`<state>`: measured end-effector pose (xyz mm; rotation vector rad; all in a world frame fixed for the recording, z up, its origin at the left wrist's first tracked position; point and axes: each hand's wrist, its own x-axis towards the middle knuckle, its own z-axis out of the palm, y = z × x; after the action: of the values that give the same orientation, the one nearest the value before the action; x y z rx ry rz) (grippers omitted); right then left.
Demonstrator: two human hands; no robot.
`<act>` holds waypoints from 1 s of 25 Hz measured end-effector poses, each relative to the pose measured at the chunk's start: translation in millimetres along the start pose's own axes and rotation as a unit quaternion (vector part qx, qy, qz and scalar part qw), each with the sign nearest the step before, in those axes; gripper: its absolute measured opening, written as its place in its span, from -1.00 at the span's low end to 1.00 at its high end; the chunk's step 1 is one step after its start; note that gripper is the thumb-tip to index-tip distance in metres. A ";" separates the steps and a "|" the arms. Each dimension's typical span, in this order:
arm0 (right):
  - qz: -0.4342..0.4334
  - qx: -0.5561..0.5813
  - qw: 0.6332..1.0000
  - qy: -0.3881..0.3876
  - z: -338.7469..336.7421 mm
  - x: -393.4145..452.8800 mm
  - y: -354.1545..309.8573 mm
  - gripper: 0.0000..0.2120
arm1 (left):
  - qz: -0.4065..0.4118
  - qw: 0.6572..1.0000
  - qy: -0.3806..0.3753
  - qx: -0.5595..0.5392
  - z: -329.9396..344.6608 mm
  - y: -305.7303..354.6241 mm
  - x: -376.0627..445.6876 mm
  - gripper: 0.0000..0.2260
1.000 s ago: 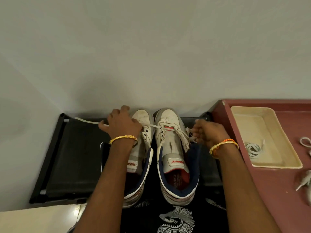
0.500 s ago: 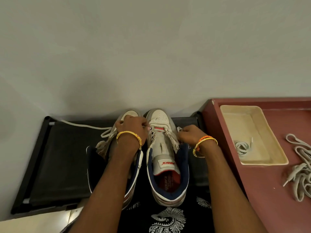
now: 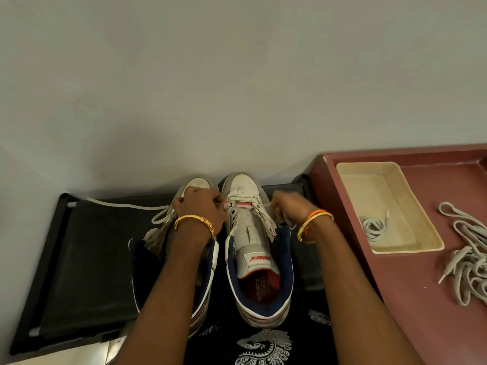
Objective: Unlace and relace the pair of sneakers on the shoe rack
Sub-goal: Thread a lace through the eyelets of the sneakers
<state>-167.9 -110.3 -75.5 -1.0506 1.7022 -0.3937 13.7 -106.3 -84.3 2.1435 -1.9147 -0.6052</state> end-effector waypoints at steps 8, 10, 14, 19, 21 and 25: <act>-0.265 0.337 0.755 0.497 -35.8 -14.6 -8.7 -0.78 | 0.016 1.000 0.022 -0.010 1.4 -1.4 -0.4 -0.92; -0.294 0.212 0.779 0.512 -23.8 -6.7 -2.1 -0.96 | 0.020 0.999 0.032 -0.018 1.7 -1.4 -0.9 -0.92; -0.235 -0.038 0.942 0.238 -4.0 10.8 12.9 -0.91 | 0.020 1.000 0.007 -0.012 1.4 -2.6 0.8 -0.90; -0.150 -0.151 0.975 0.055 3.8 9.6 19.4 -0.84 | 0.015 1.000 -0.004 0.000 0.8 -2.8 1.8 -0.88; -0.156 -0.167 0.972 0.053 2.1 11.0 19.0 -0.87 | 0.018 1.000 -0.014 0.011 0.4 -2.9 0.9 -0.86; -0.179 -0.187 0.963 0.075 4.7 11.9 14.5 -0.91 | 0.014 0.999 -0.027 0.026 0.1 -1.9 1.8 -0.87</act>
<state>-171.0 -110.6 -94.5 -1.6542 1.7606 -0.3949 15.6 -107.7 -85.5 2.1479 -2.0065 -0.6226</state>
